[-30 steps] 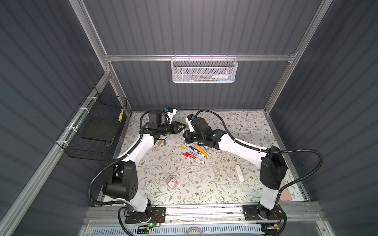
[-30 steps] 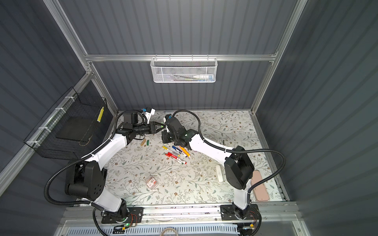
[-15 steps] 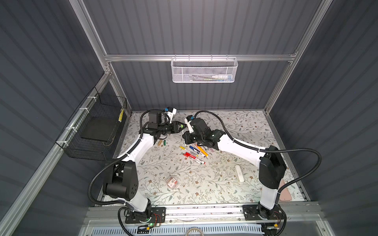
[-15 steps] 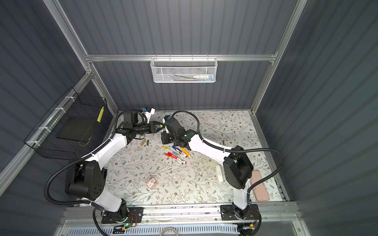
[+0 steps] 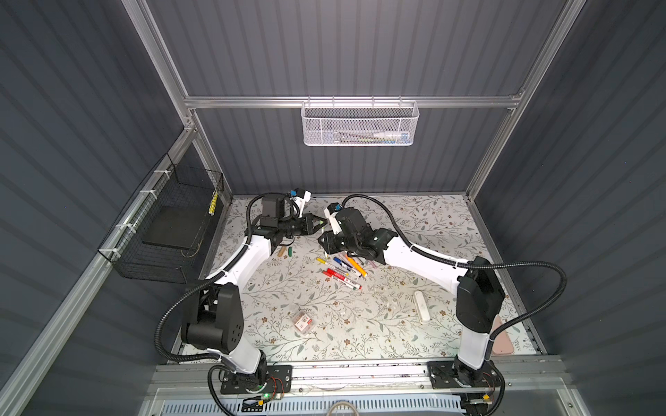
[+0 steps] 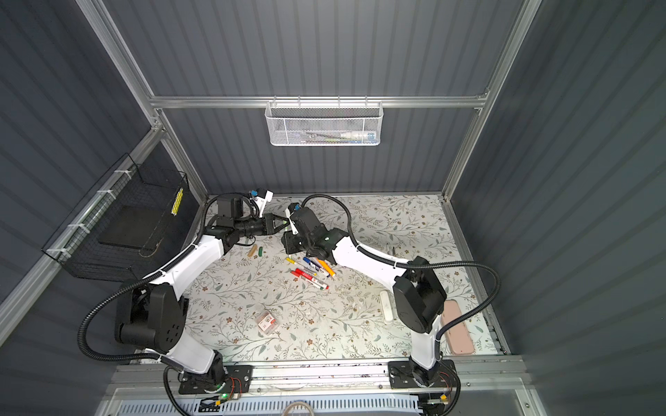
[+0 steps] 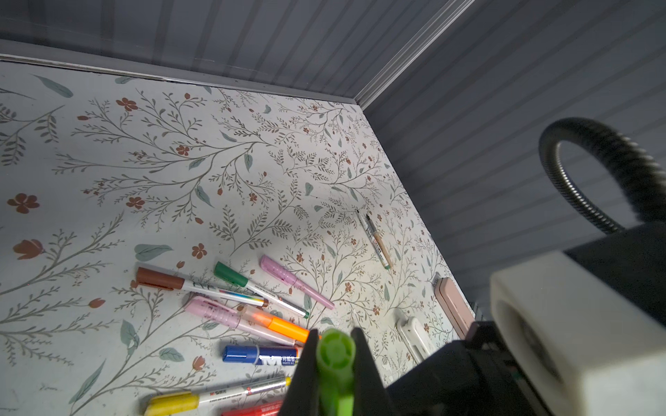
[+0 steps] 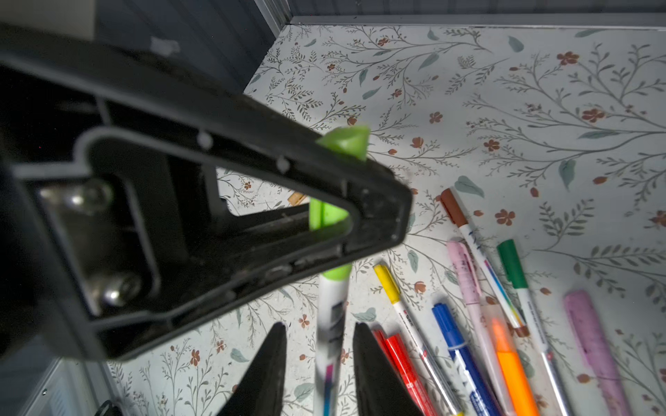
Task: Open the pen caps
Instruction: 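Pull the right gripper away from the left, drawing the marker out of its cap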
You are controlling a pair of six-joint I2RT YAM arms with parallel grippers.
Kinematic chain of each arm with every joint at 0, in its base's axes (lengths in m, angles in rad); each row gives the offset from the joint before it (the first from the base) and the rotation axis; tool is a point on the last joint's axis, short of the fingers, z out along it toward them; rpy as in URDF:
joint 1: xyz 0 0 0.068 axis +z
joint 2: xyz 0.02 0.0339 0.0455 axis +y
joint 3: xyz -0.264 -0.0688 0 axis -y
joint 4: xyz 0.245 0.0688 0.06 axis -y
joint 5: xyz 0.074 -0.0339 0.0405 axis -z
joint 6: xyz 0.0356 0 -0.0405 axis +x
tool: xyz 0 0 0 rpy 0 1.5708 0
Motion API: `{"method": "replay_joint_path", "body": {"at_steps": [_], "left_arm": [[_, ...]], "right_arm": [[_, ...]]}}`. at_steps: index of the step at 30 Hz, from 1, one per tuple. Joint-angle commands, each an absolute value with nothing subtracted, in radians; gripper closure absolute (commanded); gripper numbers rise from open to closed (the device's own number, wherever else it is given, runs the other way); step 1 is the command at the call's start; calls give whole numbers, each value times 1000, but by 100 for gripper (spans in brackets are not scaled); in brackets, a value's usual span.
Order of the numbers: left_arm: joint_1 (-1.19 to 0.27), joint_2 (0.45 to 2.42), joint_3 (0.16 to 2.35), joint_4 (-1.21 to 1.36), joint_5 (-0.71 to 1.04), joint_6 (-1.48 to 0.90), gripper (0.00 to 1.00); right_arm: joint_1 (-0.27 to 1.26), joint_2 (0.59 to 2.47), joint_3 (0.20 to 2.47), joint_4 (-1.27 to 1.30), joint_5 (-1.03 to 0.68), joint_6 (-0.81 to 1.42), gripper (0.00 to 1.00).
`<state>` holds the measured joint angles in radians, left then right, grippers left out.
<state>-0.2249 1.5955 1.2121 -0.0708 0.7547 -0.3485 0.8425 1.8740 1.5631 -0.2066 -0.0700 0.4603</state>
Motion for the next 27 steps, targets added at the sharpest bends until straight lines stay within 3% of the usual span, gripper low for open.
{"method": "replay_joint_path", "body": {"at_steps": [1, 6, 9, 27], "left_arm": [[-227, 1569, 1204, -34, 805, -371, 100], [-227, 1562, 1212, -45, 809, -377, 100], [-227, 1560, 1213, -32, 828, -394, 100], [-132, 1613, 1491, -186, 786, -311, 100]], "right_arm": [[827, 1890, 1561, -173, -113, 465, 68], [822, 1892, 1564, -167, -113, 454, 84], [821, 1903, 1579, -186, -108, 446, 100], [922, 1826, 1277, -57, -145, 524, 100]]}}
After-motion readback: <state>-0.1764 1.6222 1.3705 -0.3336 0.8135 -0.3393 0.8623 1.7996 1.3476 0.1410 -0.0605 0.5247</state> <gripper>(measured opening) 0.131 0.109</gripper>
